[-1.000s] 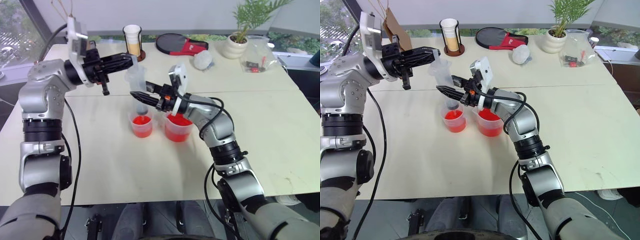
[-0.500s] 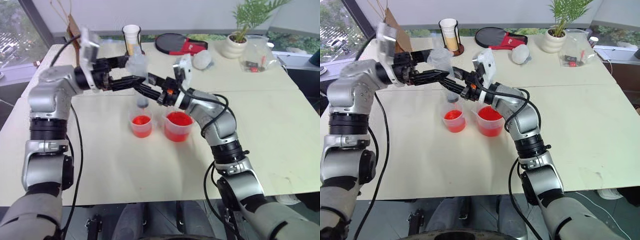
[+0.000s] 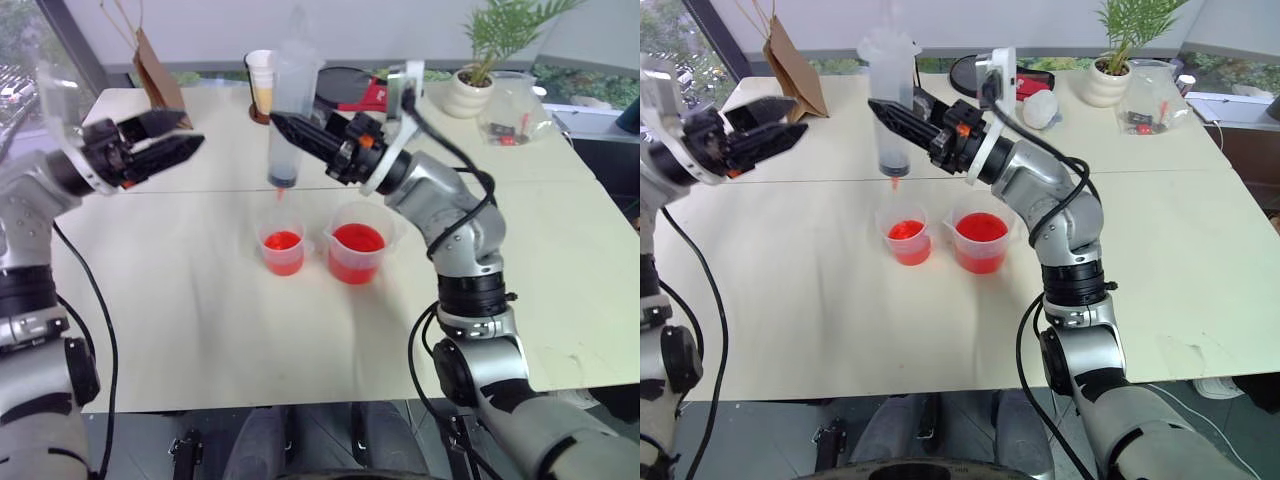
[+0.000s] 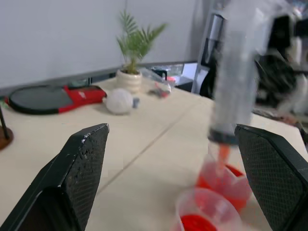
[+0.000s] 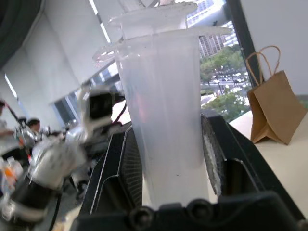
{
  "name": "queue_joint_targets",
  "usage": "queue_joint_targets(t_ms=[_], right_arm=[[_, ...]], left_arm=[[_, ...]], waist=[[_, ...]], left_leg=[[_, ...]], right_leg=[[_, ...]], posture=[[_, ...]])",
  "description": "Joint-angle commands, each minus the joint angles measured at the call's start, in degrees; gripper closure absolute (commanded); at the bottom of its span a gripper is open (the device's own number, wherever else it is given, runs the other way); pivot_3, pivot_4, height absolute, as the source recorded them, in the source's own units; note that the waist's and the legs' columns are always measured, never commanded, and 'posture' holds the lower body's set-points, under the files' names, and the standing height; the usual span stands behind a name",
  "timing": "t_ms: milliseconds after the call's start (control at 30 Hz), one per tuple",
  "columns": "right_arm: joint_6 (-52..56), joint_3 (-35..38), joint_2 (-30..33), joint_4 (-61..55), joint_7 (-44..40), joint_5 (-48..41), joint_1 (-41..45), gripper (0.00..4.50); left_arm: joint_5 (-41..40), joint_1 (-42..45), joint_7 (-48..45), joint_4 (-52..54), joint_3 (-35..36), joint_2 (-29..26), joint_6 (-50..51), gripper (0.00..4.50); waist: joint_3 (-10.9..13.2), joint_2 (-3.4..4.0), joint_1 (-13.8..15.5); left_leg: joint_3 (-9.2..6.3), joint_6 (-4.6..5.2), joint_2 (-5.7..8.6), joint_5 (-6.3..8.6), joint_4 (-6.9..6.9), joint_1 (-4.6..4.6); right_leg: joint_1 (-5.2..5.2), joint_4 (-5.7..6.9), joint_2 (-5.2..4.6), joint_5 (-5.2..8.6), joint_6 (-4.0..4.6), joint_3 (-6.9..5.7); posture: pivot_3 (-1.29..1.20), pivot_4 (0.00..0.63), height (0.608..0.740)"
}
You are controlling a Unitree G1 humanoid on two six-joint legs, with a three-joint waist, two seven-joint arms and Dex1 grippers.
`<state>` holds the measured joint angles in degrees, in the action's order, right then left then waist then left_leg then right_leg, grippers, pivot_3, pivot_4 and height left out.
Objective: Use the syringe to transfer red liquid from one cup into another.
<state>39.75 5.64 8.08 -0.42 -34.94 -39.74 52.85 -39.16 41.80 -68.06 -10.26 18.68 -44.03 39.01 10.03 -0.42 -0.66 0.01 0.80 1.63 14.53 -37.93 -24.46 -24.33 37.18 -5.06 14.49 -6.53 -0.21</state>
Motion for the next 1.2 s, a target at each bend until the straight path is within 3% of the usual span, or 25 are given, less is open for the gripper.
queue_joint_targets(t_ms=[33, 133, 233, 367, 467, 700, 967, 1200], right_arm=[[9.1, 9.5, 4.6, 0.8, 7.6, -8.2, 7.4, 3.09], [19.2, 16.5, 12.4, 6.1, 14.2, -13.1, 13.9, 3.09], [30.4, 16.0, 24.4, 12.9, 14.4, -11.3, 18.4, 3.09], [46.2, 4.3, 44.7, 23.8, 8.6, -4.0, 16.3, 3.09], [51.1, -0.6, 49.9, 26.9, 6.6, -1.3, 10.5, 3.09], [52.5, -2.6, 47.9, 26.5, 4.8, 1.0, 2.5, 3.09], [49.7, -3.1, 41.7, 30.5, 5.4, 6.7, 0.7, 3.09], [47.5, -4.1, 39.9, 31.5, 6.1, 11.2, 0.9, 3.09]], left_arm=[[-1.6, -1.7, 0.4, 8.6, -2.5, 0.3, 0.9, 0.23], [-0.5, -2.8, 0.7, 12.7, -5.8, 1.0, -0.2, 0.23], [-4.7, -2.4, -0.3, 16.7, -6.7, 1.5, 2.8, 0.23], [-3.4, -4.0, -1.4, 24.3, -14.3, 3.4, 1.8, 0.23], [-2.8, -3.7, -1.8, 25.2, -18.4, 6.2, 0.6, 0.23], [-2.5, -2.7, -2.7, 22.5, -20.8, 8.2, 0.3, 0.23], [3.8, -4.6, -2.8, 22.7, -24.9, 6.6, -3.0, 0.23], [9.1, -4.6, -2.0, 21.5, -26.1, 5.5, -7.0, 0.23]], waist=[[0.0, 0.00, 0.1], [0.0, 0.01, 0.2], [0.0, 0.00, 0.1], [0.0, 0.00, 0.1], [0.0, 0.00, 0.0], [-0.1, 0.28, -0.6], [-0.1, 0.23, 0.3], [-0.1, 0.23, 0.1]], left_leg=[[-0.01, -0.01, 0.02, 0.00, 0.00, 0.00], [-0.08, -0.02, 0.16, 0.00, 0.05, 0.00], [-0.12, -0.02, 0.24, 0.01, 0.15, -0.02], [-0.04, 0.02, 0.36, 0.00, 0.65, 0.00], [0.08, 0.09, 0.36, 0.02, 0.78, 0.00], [0.88, 0.17, 0.01, 0.03, 0.70, 0.15], [1.02, 0.31, -0.10, 0.11, 0.45, 0.09], [1.05, 0.33, -0.09, 0.13, 0.44, 0.10]], right_leg=[[0.00, -0.03, -0.04, 0.00, 0.01, 0.00], [-0.01, -0.05, -0.40, 0.00, 0.03, -0.02], [-0.01, -0.18, -0.50, 0.01, 0.05, -0.05], [0.03, -0.69, -0.57, 0.04, 0.10, -0.03], [0.20, -1.10, -0.55, 0.04, 0.09, -0.03], [0.00, -0.97, -0.28, 0.03, 0.06, 0.01], [0.04, -0.98, -0.15, 0.02, 0.04, 0.11], [0.05, -1.01, -0.17, 0.01, 0.03, 0.11]], posture=[[0.00, 0.150, 0.740], [0.00, 0.150, 0.740], [0.00, 0.150, 0.740], [0.00, 0.150, 0.740], [0.00, 0.150, 0.740], [0.00, 0.150, 0.740], [0.00, 0.150, 0.740], [0.00, 0.150, 0.740]])
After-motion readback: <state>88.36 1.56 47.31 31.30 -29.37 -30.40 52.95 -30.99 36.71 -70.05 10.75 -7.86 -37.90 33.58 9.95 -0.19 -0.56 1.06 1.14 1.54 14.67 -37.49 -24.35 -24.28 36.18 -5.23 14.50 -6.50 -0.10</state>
